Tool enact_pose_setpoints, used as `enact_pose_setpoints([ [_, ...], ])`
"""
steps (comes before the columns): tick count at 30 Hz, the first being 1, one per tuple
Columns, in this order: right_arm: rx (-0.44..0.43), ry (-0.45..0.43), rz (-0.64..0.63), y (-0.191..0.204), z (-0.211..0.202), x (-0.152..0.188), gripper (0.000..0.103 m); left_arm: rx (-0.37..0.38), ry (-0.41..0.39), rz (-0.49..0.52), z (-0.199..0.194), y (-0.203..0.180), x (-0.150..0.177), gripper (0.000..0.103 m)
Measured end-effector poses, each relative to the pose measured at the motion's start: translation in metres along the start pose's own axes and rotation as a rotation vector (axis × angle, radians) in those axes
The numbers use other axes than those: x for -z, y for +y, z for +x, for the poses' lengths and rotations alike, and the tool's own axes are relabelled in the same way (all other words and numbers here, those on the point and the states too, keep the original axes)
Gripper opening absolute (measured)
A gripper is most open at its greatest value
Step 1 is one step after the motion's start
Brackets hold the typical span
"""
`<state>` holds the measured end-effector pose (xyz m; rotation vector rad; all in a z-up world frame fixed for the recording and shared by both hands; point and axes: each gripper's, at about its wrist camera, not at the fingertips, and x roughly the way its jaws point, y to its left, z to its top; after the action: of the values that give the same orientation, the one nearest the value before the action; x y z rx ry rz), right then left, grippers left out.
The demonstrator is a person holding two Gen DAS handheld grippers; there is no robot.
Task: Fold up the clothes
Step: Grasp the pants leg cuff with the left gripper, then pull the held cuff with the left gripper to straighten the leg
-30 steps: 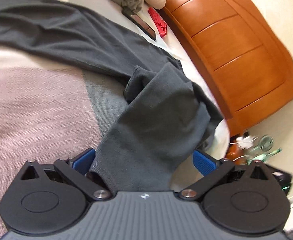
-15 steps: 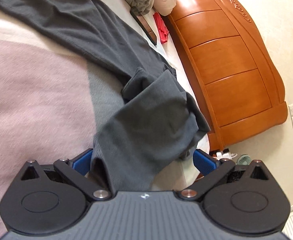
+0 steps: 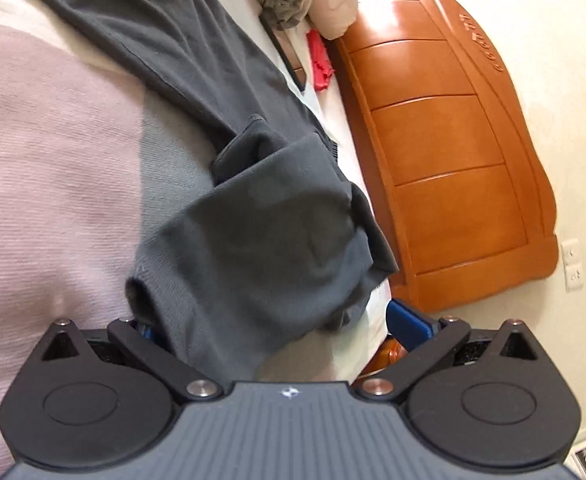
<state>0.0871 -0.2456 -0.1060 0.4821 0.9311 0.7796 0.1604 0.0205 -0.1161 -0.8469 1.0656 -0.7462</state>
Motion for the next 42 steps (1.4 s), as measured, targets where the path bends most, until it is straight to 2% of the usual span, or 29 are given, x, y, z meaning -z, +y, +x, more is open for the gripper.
enact_pose_setpoints([
  [4,0.006,-0.005,-0.024,0.002,-0.002,0.004,0.052,-0.009,-0.011,-0.008,0.000,-0.002,0.011,0.098],
  [6,0.003,-0.008,-0.029,0.001,-0.002,0.004,0.052,-0.031,-0.037,-0.022,0.000,0.000,0.015,0.084],
  [8,-0.002,-0.009,-0.019,-0.001,-0.003,0.004,0.052,-0.051,-0.074,-0.043,0.000,0.002,0.014,0.074],
  [11,-0.008,-0.010,-0.008,-0.003,-0.005,0.004,0.052,-0.084,-0.116,-0.045,0.001,0.002,0.016,0.069],
  [13,-0.008,-0.013,-0.008,-0.003,-0.007,0.006,0.052,-0.122,-0.143,-0.014,-0.002,0.002,0.022,0.057],
  [15,-0.006,-0.017,-0.008,-0.003,-0.008,0.007,0.052,-0.143,-0.180,-0.036,-0.004,0.008,0.030,0.027],
  [17,0.002,-0.019,-0.018,-0.001,-0.010,0.009,0.052,-0.141,-0.211,-0.098,-0.006,0.021,0.039,0.008],
  [18,0.008,-0.019,-0.025,0.000,-0.010,0.009,0.052,-0.140,-0.226,-0.129,-0.007,0.027,0.043,0.009],
  [23,0.061,-0.018,-0.070,0.009,-0.015,0.012,0.052,-0.216,-0.184,-0.103,-0.011,0.015,0.041,0.008],
  [26,0.105,-0.021,-0.101,0.016,-0.021,0.016,0.057,-0.247,-0.185,-0.091,-0.025,0.012,0.042,0.004],
  [29,0.145,-0.016,-0.134,0.024,-0.024,0.019,0.061,-0.264,-0.199,-0.084,-0.042,0.015,0.042,0.003],
  [39,0.180,-0.030,-0.155,0.037,-0.028,0.022,0.062,-0.330,-0.230,-0.067,-0.091,0.023,0.045,0.003],
  [42,0.196,-0.035,-0.172,0.043,-0.032,0.022,0.062,-0.382,-0.222,-0.036,-0.102,0.021,0.043,0.003],
])
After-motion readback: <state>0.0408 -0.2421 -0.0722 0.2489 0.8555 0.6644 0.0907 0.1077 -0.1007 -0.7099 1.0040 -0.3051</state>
